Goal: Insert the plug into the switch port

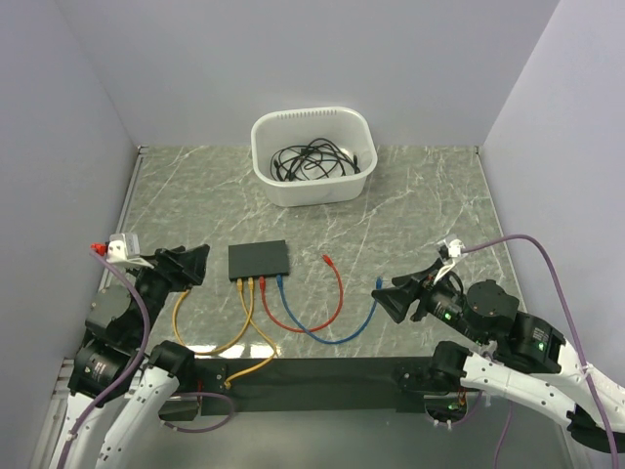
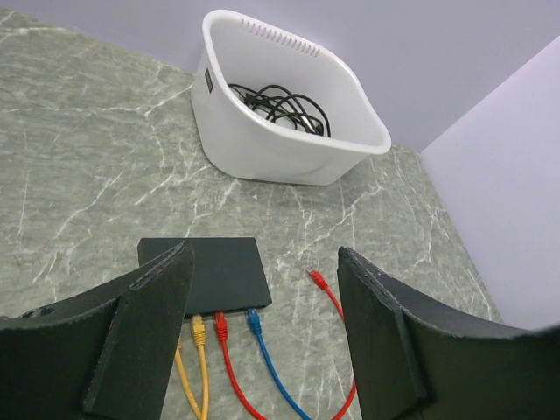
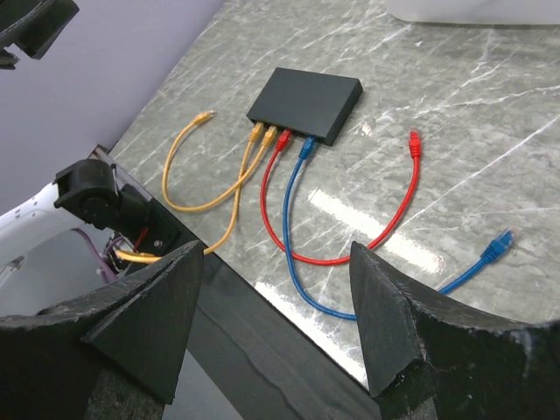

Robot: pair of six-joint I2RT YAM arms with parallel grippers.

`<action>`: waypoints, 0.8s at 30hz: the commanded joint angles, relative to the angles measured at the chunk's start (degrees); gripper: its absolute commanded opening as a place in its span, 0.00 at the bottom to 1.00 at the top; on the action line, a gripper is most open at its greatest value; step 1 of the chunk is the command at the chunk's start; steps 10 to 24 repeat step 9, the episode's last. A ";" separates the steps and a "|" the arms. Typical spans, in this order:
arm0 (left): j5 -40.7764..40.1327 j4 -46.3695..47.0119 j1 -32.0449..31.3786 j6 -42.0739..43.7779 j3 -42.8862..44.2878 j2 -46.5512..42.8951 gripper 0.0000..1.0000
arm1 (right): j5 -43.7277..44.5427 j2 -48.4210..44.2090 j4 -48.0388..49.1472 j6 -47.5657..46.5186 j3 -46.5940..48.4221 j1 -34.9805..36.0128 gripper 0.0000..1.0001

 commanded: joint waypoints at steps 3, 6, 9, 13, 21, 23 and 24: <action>-0.78 0.01 -0.10 0.92 -0.17 0.14 0.72 | -2.46 -0.36 1.75 -1.59 -0.15 0.29 0.74; -0.51 0.10 -0.10 1.01 -0.34 -0.03 0.72 | -0.10 -0.45 1.31 -1.24 0.03 0.38 0.74; -1.12 0.10 -0.10 1.01 -0.34 0.06 0.72 | 0.43 -0.98 1.84 -1.59 0.12 0.38 0.73; -1.12 0.10 -0.10 1.01 -0.34 0.06 0.72 | 0.43 -0.98 1.84 -1.59 0.12 0.38 0.73; -1.12 0.10 -0.10 1.01 -0.34 0.06 0.72 | 0.43 -0.98 1.84 -1.59 0.12 0.38 0.73; -1.12 0.10 -0.10 1.01 -0.34 0.06 0.72 | 0.43 -0.98 1.84 -1.59 0.12 0.38 0.73; -1.12 0.10 -0.10 1.01 -0.34 0.06 0.72 | 0.43 -0.98 1.84 -1.59 0.12 0.38 0.73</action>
